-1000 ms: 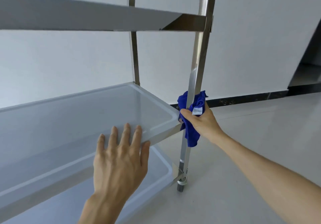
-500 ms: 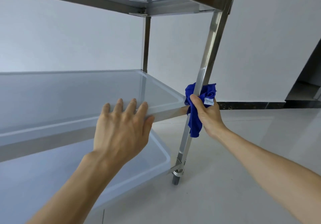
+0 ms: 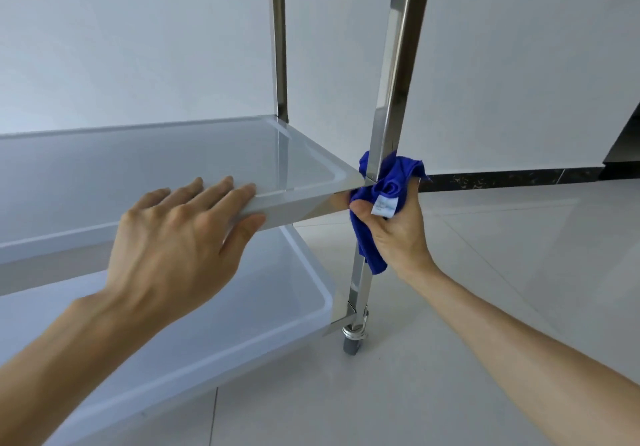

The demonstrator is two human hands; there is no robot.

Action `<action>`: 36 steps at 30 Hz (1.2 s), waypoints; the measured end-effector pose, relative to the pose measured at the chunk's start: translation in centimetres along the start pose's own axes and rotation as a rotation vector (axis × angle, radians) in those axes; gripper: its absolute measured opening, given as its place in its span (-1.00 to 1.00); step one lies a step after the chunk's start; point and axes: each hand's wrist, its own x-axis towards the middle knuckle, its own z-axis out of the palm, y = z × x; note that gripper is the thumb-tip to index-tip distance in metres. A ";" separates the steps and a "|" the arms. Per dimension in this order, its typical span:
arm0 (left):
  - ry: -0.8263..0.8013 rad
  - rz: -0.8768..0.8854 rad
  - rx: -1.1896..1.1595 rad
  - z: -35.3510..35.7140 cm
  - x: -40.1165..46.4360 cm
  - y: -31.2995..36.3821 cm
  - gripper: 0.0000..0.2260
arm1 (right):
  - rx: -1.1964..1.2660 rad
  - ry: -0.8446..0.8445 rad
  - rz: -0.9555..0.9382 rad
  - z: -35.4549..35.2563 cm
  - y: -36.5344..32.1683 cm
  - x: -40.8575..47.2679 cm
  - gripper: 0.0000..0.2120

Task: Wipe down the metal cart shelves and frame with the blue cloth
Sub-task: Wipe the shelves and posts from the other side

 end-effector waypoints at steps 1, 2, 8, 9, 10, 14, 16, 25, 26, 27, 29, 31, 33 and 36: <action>0.004 0.000 -0.006 0.0 -0.1 -0.1 -0.61 | -0.035 0.007 0.037 0.3 0.8 -0.8 -0.50; 0.011 -0.001 -0.009 0.1 -0.1 -0.2 -0.61 | -0.069 0.017 0.086 0.6 1.9 -1.7 -0.51; 0.053 0.000 -0.001 0.7 -0.2 -0.4 -0.62 | -0.050 -0.134 0.490 0.4 7.6 -7.6 -0.51; 0.053 0.000 -0.002 0.8 -0.1 -0.4 -0.62 | -0.031 -0.166 0.526 0.1 7.9 -8.0 -0.49; 0.056 0.002 -0.002 0.9 -0.1 -0.4 -0.61 | -0.026 -0.182 0.539 -0.1 8.0 -8.1 -0.49; 0.088 0.007 0.011 1.3 0.0 -0.4 -0.61 | -0.026 -0.132 0.444 0.0 5.7 -5.2 -0.64; 0.095 0.012 0.015 1.5 0.0 -0.6 -0.61 | -0.014 -0.042 0.336 0.3 3.8 -2.1 -0.67; 0.105 0.023 0.026 1.7 0.2 -0.5 -0.61 | -0.100 -0.151 0.402 -0.1 6.4 -3.4 -0.65; 0.103 0.023 0.031 1.7 0.2 -0.4 -0.61 | -0.118 -0.209 0.452 -0.5 7.0 -4.2 -0.66; 0.099 0.024 0.035 1.7 0.3 -0.4 -0.61 | -0.134 -0.252 0.494 -0.8 7.4 -4.8 -0.67; 0.089 0.027 0.040 1.6 0.3 -0.2 -0.62 | -0.166 -0.292 0.545 -1.3 8.0 -5.4 -0.70; 0.077 0.030 0.042 1.5 0.5 0.0 -0.62 | -0.196 -0.297 0.570 -1.7 8.2 -5.1 -0.71; 0.069 0.037 0.049 1.5 0.7 0.2 -0.62 | -0.251 -0.285 0.578 -2.3 8.3 -4.7 -0.71; 0.074 0.058 0.059 1.7 1.1 0.9 -0.63 | -0.267 -0.280 0.599 -3.3 8.5 -4.6 -0.70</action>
